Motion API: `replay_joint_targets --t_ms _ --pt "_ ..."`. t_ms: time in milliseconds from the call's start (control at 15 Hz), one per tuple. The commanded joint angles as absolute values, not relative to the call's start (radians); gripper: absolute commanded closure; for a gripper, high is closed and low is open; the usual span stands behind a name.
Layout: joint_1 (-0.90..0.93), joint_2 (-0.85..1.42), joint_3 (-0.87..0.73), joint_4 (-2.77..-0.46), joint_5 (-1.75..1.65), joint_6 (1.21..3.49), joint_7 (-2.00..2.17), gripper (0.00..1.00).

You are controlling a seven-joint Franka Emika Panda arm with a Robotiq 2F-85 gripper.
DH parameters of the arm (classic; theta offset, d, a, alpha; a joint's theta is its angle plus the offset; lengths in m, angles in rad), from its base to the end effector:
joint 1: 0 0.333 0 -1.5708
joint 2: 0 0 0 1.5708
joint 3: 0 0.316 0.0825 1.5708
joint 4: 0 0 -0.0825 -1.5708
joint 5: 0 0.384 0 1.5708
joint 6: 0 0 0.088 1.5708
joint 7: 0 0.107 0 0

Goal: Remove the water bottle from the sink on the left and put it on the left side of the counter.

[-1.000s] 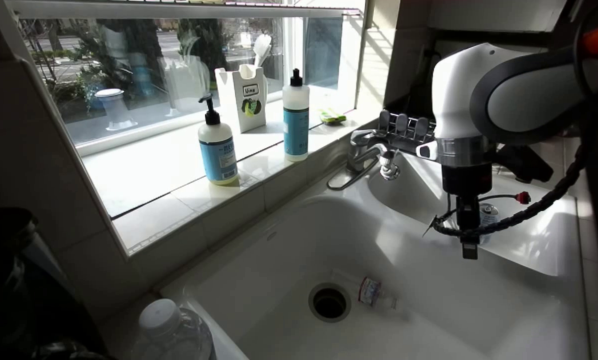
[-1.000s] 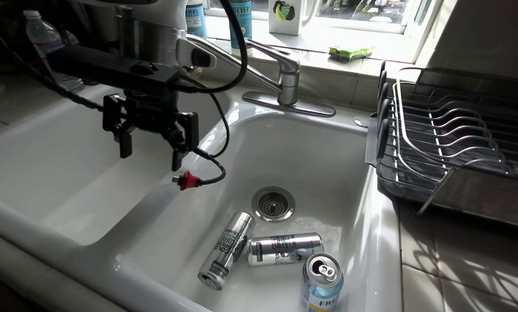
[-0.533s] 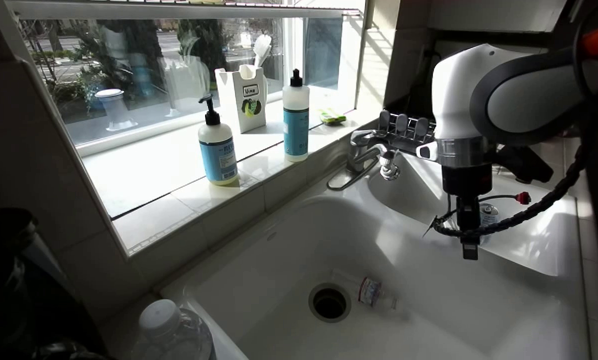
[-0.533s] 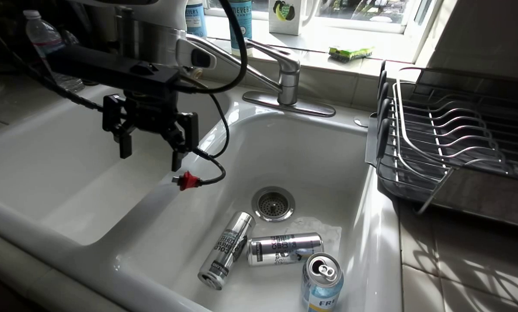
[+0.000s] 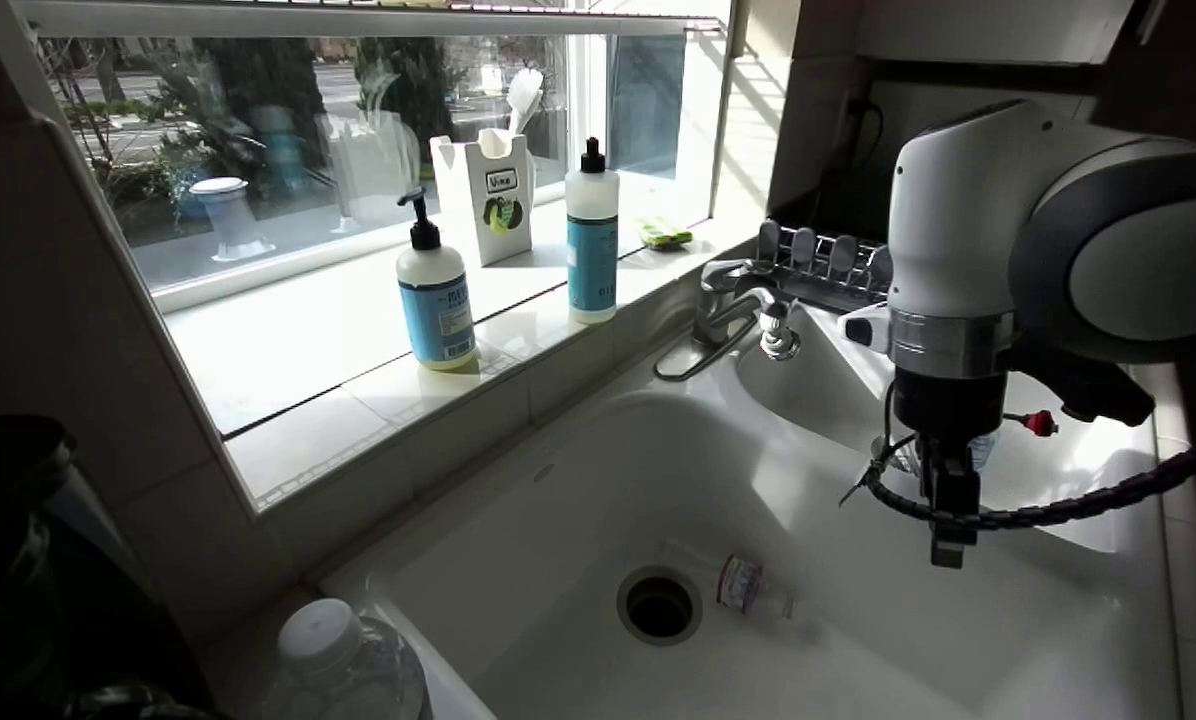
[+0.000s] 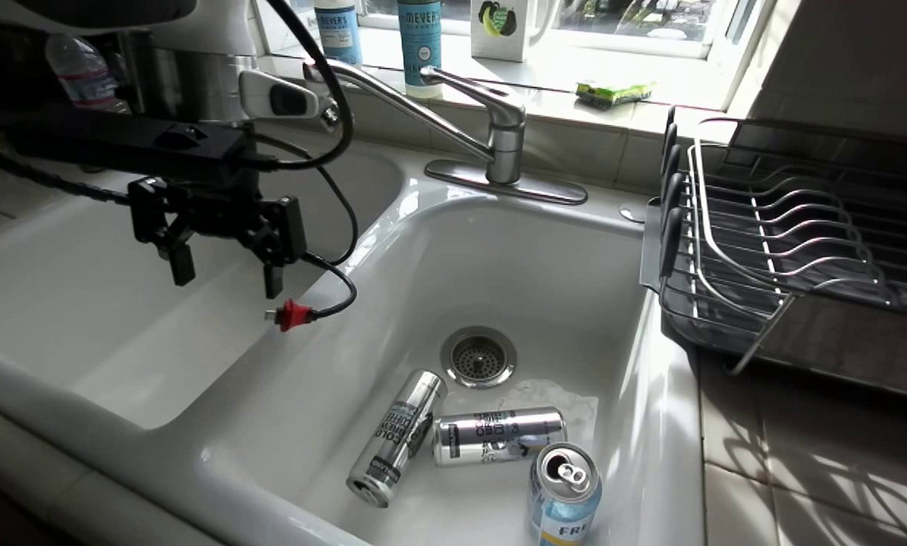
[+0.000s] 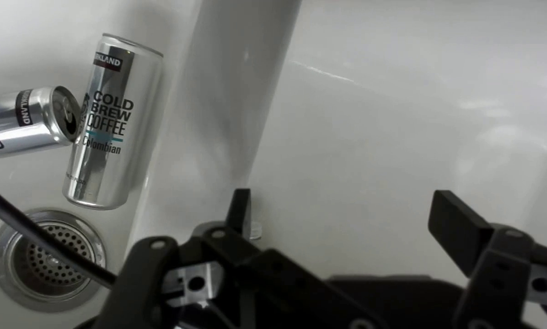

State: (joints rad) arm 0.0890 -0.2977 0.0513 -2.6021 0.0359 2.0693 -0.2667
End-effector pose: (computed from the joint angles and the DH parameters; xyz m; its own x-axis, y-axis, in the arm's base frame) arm 0.3834 0.0552 0.3388 0.9017 0.3711 -0.2219 0.3643 -0.9285 -0.0727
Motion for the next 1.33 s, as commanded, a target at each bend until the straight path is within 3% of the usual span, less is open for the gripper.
replay_joint_targets --t_ms 0,533,600,1267 --pt "0.138 -0.404 0.076 -2.728 0.084 2.14 -0.217 0.0" --pt "0.171 -0.223 0.111 -2.759 0.078 2.465 -0.128 0.0" --pt "0.173 -0.295 0.098 -2.759 0.078 2.404 -0.159 0.0" --pt "0.16 -0.144 0.101 -2.751 0.085 2.524 -0.134 0.0"
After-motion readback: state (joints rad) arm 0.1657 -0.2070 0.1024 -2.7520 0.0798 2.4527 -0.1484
